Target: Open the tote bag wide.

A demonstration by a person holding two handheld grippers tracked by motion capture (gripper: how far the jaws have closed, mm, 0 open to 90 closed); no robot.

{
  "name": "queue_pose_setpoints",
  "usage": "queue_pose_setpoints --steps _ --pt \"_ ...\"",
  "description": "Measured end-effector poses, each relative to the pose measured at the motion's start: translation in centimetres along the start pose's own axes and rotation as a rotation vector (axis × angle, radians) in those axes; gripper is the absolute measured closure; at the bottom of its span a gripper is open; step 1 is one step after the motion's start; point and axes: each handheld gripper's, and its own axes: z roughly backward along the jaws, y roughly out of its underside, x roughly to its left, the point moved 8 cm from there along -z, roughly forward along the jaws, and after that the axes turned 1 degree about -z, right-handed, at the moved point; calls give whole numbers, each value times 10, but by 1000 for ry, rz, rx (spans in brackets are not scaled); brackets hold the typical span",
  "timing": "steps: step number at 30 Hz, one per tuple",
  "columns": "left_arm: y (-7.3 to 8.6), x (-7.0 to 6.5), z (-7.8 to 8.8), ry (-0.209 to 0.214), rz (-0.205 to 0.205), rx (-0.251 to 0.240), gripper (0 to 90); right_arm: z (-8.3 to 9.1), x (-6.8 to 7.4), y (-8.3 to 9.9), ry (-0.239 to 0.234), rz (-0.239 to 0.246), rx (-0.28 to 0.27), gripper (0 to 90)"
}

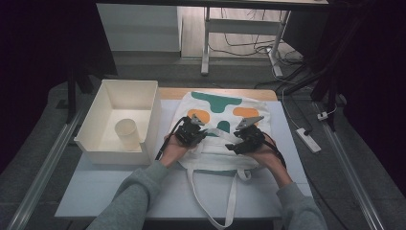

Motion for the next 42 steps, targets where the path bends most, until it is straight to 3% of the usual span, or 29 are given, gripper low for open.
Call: queue_pose_setpoints --steps 4,12,16,19,25,28,31,32,37,42 --pt "0 0 0 3 0 1 857 -16 -5 7 -14 4 58 332" --pt "1 -1 0 4 -1 5 850 -23 0 10 -66 57 106 289" --pt "1 -1 -1 6 -1 5 842 -29 0 18 -51 79 162 274" --pt "1 -2 -1 6 -2 9 829 -30 0 19 -42 85 171 287" --pt "1 -4 -1 14 -10 13 764 -32 -3 21 9 114 197 398" --pt "0 -7 3 20 -23 12 654 -32 -4 21 18 110 207 479" --pt "0 -12 13 45 -36 12 532 -31 -7 21 -5 85 205 625" --pt "0 -15 19 57 -48 18 482 -31 -6 22 -39 77 202 707" --pt "2 -35 42 114 -121 7 464 -32 -7 22 -47 64 203 729" --pt "6 -51 44 153 -162 22 456 -32 -8 22 -50 67 193 757"
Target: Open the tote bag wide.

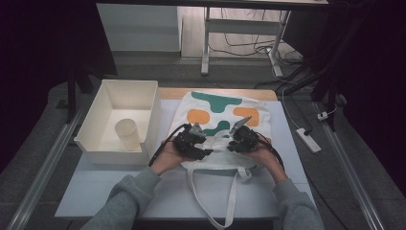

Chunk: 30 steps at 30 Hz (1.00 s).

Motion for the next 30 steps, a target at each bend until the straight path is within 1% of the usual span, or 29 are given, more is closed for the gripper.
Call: queue_pose_setpoints --steps 4,6,10,13,16,18,19,21,25,26,27,28,29,30 --pt "1 -5 -3 14 -11 6 456 1 0 0 7 16 -9 785" --pt "2 -8 -6 22 -20 15 456 1 1 0 -3 15 -15 802" --pt "4 -15 -12 39 -35 33 456 3 2 -1 -5 17 -25 810" --pt "6 -22 -19 54 -57 50 456 6 1 -3 -7 6 -56 816" --pt "6 -31 -28 73 -79 70 455 13 -2 -7 -4 -34 -106 822" --pt "7 -36 -34 79 -98 83 453 17 -6 -7 24 -46 -118 824" --pt "8 -38 -37 83 -106 90 453 19 -8 -6 21 -56 -132 824" --pt "9 -41 -43 89 -113 104 452 21 -11 -5 13 -66 -143 824" --pt "13 -43 -52 90 -130 136 446 21 -12 -4 12 -75 -144 824" --pt "14 -44 -54 89 -134 144 444 21 -11 -4 -1 -69 -148 823" --pt "15 -44 -56 85 -136 151 443 20 -8 -4 -22 -67 -142 819" --pt "16 -44 -57 81 -141 157 442 19 -5 -3 -47 -60 -120 814" --pt "17 -44 -58 79 -149 165 441 17 -3 -2 -46 -40 -105 807" --pt "17 -44 -60 81 -149 166 440 16 0 -2 -49 -32 -96 792"
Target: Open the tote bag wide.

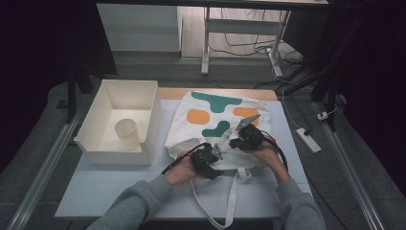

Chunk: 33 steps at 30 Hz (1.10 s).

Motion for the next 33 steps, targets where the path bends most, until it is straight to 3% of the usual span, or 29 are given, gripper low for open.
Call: queue_pose_setpoints --steps 5,8,12,15,17,19,21,25,33 --pt "1 -1 -7 -15 -21 24 441 -5 8 1 -37 20 25 577" --pt "1 0 -10 -38 -25 25 452 -8 13 3 -44 62 48 531" --pt "2 3 -11 -37 -13 21 489 -13 11 5 10 91 84 526" --pt "2 3 -11 -22 -12 18 533 -16 10 6 54 115 105 585" --pt "2 4 -11 -30 -7 20 609 -16 8 6 82 128 108 653" --pt "2 5 -10 -33 2 19 705 -15 6 5 87 127 100 709" --pt "3 7 -10 -30 10 17 745 -13 3 5 105 118 86 767" --pt "2 8 -8 -61 0 13 844 -12 1 4 130 119 80 869" --pt "0 6 1 -63 -18 -9 865 0 1 -2 134 103 41 891"
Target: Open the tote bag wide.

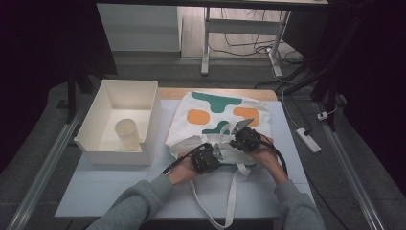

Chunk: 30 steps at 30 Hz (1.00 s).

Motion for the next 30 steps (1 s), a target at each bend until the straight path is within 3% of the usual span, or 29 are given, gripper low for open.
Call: queue_pose_setpoints --steps 5,14,19,30 --pt "-2 -4 13 18 -13 -27 867 16 0 -8 23 1 -35 892" --pt "-5 -23 37 79 -68 -73 869 57 -4 -23 41 -66 -131 892" --pt "-4 -34 49 85 -96 -90 869 69 -5 -26 49 -74 -157 892" --pt "0 -43 66 88 -137 -119 869 81 -5 -32 52 -93 -177 892"
